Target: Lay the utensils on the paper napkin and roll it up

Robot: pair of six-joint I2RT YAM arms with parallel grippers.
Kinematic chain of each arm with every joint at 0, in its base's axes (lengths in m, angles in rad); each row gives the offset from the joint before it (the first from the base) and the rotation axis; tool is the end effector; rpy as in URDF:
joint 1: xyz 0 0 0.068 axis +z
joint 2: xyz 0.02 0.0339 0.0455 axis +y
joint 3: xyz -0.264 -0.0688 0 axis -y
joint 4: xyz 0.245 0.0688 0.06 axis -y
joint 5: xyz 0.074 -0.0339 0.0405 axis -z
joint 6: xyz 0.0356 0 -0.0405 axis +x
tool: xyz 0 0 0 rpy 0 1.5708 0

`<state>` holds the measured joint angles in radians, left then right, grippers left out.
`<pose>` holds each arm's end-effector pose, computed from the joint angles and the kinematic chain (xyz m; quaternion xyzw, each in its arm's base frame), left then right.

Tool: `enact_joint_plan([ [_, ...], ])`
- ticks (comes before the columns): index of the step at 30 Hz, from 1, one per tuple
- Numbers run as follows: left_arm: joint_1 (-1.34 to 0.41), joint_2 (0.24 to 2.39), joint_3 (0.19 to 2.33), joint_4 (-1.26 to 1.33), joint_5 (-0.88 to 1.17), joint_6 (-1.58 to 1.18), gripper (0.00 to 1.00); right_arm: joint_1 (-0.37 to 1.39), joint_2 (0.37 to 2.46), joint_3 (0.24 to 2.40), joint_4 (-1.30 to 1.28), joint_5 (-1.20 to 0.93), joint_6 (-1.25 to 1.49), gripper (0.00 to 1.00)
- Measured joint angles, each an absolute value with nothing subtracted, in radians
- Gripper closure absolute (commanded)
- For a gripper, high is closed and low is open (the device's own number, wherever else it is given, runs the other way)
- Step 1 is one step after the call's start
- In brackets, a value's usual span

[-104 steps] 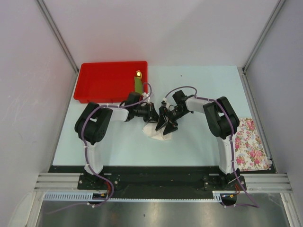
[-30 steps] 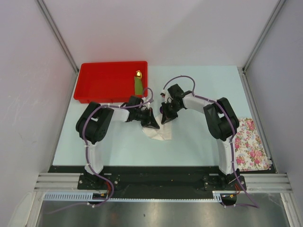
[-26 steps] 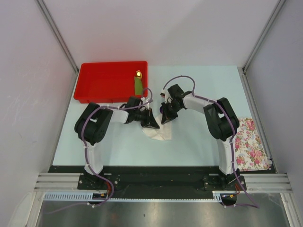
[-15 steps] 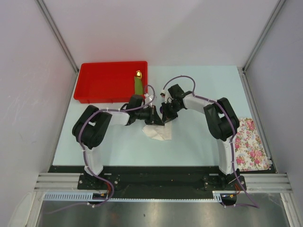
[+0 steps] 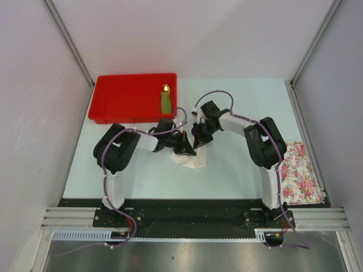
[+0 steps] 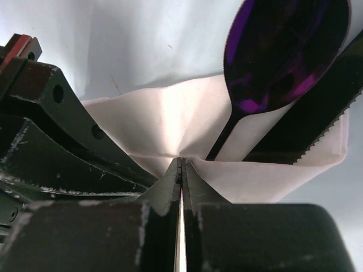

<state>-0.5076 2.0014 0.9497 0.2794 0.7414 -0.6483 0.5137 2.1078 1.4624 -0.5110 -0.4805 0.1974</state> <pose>0.3166 -0.2036 0.1005 0.0801 0.8665 -0.4775 0.1211 0.3659 0.2253 0.1443 -0.1980 0.9309 0.2878 0.1063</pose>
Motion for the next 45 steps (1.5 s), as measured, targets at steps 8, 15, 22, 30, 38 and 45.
enact_joint_plan([
  [8,-0.508,2.003,0.95,0.276,0.736,-0.651,1.0,0.533,2.104,1.532,-0.579,-0.362,0.15,0.97],
  [15,-0.507,2.003,0.95,0.276,0.736,-0.651,1.0,0.524,2.101,1.641,-0.602,-0.229,0.111,0.98],
  [22,-0.507,2.003,0.95,0.276,0.736,-0.651,1.0,0.529,2.103,1.651,-0.621,-0.217,0.111,0.99],
  [30,-0.507,2.003,0.95,0.276,0.736,-0.652,1.0,0.549,2.125,1.658,-0.621,-0.23,0.112,0.99],
  [38,-0.507,2.003,0.95,0.276,0.736,-0.651,1.0,0.557,2.166,1.662,-0.623,-0.226,0.099,1.0],
  [45,-0.507,2.003,0.95,0.276,0.736,-0.652,1.0,0.559,2.17,1.662,-0.638,-0.19,0.065,1.0],
])
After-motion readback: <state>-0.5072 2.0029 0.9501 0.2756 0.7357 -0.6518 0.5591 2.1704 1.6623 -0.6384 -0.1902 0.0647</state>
